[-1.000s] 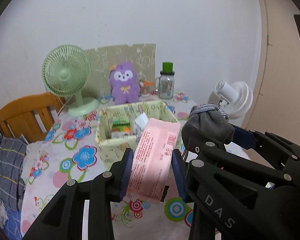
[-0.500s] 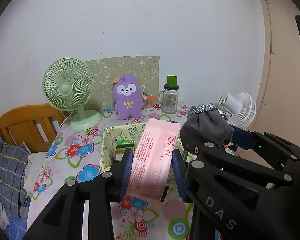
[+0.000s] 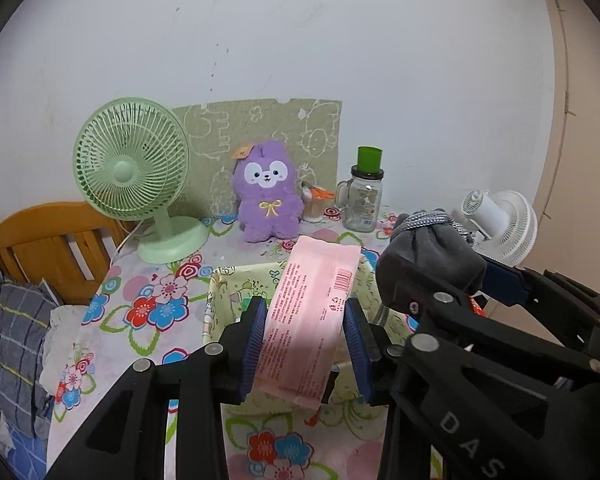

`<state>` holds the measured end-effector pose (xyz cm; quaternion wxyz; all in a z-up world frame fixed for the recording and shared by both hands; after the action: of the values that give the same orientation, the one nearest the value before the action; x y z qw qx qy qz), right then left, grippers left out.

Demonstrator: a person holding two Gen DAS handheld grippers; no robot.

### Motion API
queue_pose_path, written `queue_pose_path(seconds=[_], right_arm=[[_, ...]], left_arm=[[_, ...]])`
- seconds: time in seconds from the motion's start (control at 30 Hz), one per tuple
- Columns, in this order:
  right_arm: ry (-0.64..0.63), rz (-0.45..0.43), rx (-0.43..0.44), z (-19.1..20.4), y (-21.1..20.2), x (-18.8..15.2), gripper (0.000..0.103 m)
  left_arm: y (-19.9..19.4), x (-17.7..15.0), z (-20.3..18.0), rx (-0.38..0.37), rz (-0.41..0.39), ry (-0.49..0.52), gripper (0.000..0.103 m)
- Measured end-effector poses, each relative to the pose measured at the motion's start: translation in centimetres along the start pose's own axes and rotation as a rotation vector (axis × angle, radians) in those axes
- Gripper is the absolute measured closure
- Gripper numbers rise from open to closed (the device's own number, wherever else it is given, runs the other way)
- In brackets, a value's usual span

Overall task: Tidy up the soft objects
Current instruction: 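Lift and carry the pink packet and grey sock over the fabric box, then open both grippers to drop the packet and sock into the box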

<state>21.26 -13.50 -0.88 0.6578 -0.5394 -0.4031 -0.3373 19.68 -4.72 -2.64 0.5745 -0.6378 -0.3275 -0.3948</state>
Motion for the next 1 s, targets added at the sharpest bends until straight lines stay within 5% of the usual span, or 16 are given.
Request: queue_pose_path(seconds=[0.8, 0.93, 1.0], right_arm=[[-0.003, 0.064, 0.013, -0.2, 9.3, -0.6, 0.053], [-0.002, 0.074, 0.015, 0.0, 10.2, -0.8, 0.053], [0.005, 0.077, 0.012, 0.1, 10.6, -1.0, 0.053]], left_arm=[[9.9, -2.1, 3.3, 0.015, 0.130, -0.060, 0.060], [9.7, -2.3, 3.2, 0.015, 0.110, -0.031, 0.032], [9.4, -2.4, 3.2, 0.021, 0.094, -0.023, 0.026]])
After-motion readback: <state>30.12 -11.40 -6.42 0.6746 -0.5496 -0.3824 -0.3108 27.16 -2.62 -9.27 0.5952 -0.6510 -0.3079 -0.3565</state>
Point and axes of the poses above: each gripper's, at about its wrist camera, not at the fingertips, and y roughly the way its jaws point, z to its left, x to its top, the point moved 4 cm from there along y, roughly the way its jaws point, and after that the axes turned 5 degrees about -z, right-handed, at the moved point
